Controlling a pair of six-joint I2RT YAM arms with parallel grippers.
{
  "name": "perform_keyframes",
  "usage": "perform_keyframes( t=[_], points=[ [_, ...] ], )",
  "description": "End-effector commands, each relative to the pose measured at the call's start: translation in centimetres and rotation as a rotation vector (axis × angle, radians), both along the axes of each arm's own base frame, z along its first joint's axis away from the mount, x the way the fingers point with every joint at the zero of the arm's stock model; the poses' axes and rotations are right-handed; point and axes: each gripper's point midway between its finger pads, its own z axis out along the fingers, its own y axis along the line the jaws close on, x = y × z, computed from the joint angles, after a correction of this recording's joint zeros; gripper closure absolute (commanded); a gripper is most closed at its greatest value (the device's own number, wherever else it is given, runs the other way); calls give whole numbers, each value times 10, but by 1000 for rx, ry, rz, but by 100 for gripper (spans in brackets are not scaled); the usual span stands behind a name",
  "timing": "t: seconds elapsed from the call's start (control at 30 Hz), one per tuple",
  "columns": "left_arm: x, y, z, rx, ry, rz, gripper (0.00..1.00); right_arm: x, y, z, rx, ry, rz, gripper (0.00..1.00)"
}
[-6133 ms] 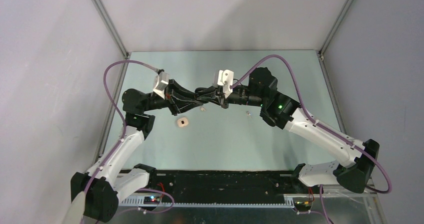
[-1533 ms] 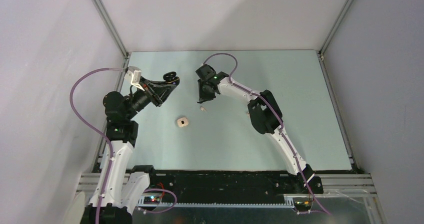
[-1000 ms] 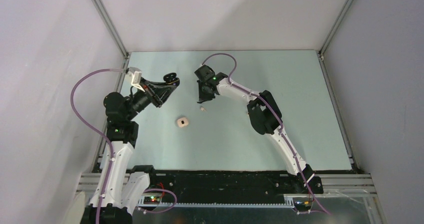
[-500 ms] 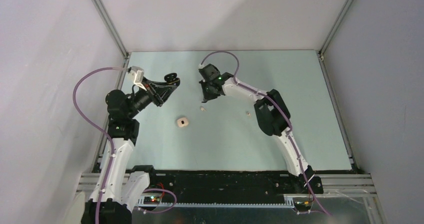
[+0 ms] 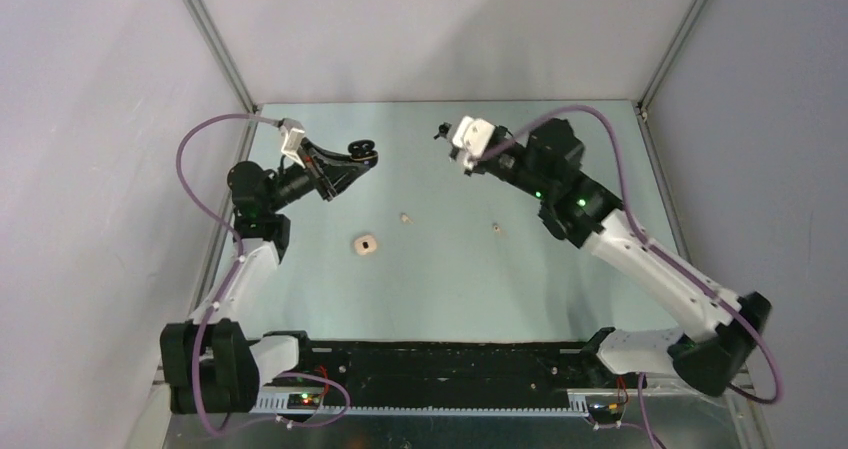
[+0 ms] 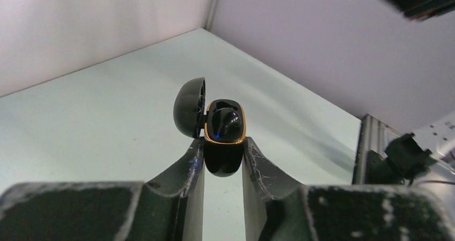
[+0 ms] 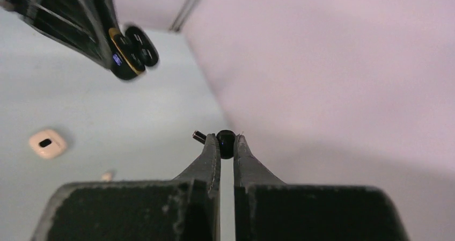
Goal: Insert the wireless bluetooth earbuds into the charging case
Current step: Insert the right earbud into the right side groove of the charging case.
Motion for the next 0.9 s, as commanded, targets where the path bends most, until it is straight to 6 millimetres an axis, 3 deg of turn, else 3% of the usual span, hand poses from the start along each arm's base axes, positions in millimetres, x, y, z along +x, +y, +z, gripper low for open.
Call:
perform_keyframes(
  t=[0.0,0.13,0.23,0.37,0.57,0.87],
  points=[
    [-23,-19,34,12,-184,-181,100,-42,11,23,-176,-376,182,100],
    [-51,-38,35,47,-233,-314,100,-75,26,26,-249,-552,268,100],
    [-72,-47,34,47,-251,-357,100,-80,35,28,-312,-733,253,100],
    [-91,-54,35,23,-248,-364,100,-89,44,26,-347,-849,271,100],
    [-104,-58,32,-4,-218,-357,100,-106,52,27,-341,-907,312,100],
    [-108,-58,35,-23,-197,-344,100,-125,59,29,-320,-931,355,100]
  ],
)
